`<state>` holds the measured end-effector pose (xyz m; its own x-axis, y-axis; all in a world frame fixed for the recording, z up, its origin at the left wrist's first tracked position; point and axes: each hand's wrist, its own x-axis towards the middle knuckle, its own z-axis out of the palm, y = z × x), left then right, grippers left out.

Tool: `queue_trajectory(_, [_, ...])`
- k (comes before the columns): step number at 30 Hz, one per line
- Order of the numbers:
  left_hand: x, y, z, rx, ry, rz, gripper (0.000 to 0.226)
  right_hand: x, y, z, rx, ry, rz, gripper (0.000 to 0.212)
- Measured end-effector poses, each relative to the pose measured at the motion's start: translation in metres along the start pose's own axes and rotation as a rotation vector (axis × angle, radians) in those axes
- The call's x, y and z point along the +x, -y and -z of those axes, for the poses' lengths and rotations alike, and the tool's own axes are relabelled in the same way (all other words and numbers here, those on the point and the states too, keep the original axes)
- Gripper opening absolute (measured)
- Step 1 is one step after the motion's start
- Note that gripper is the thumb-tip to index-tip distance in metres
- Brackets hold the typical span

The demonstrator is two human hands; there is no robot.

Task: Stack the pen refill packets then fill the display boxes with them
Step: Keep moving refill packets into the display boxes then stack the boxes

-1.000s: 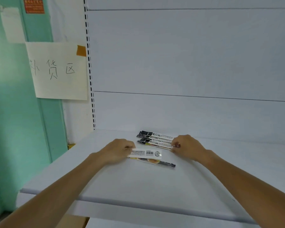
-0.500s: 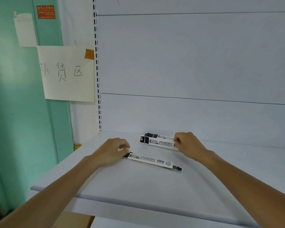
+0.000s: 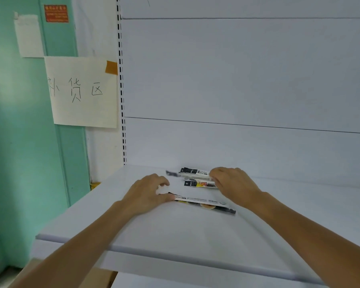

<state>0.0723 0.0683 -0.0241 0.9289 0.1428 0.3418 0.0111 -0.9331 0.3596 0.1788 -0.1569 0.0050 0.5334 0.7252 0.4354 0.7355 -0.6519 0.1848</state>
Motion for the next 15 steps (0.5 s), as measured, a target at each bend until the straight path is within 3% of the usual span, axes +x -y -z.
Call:
queue_trajectory(3, [0.000,0.005,0.007,-0.042,0.023,0.023,0.040,-0.005,0.007,0.002,0.015,0.038,0.056,0.024])
queue_trajectory(7, [-0.002,0.006,0.011,-0.059,0.149,-0.035,0.017,-0.013,0.009,0.006,0.011,0.088,0.034,0.024])
queue_trajectory(9, [-0.002,0.003,0.007,0.011,0.096,-0.092,0.017,-0.017,0.006,0.009,0.002,0.037,-0.013,0.022])
queue_trajectory(12, [0.003,-0.001,0.005,-0.185,-0.017,-0.075,0.020,-0.021,0.002,0.011,0.056,-0.105,-0.059,0.016])
queue_trajectory(15, [0.008,-0.004,0.006,-0.249,0.109,-0.034,0.028,-0.024,0.001,0.013,0.095,-0.273,-0.036,0.004])
